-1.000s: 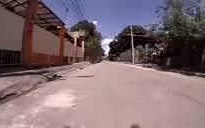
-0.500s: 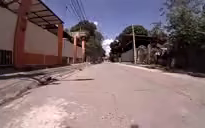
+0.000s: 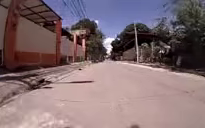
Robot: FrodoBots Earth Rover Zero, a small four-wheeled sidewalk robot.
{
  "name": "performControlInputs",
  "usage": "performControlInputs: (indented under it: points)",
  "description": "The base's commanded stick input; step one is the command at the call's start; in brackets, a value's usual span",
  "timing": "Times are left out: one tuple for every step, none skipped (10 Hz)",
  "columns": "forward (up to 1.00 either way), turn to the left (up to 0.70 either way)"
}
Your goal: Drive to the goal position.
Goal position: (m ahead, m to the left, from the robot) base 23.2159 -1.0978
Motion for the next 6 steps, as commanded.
performControlInputs:
  points:
    - [1.00,0.00]
    - [1.00,0.00]
    - [1.00,0.00]
    - [1.00,0.00]
    - [1.00,0.00]
    - [1.00,0.05]
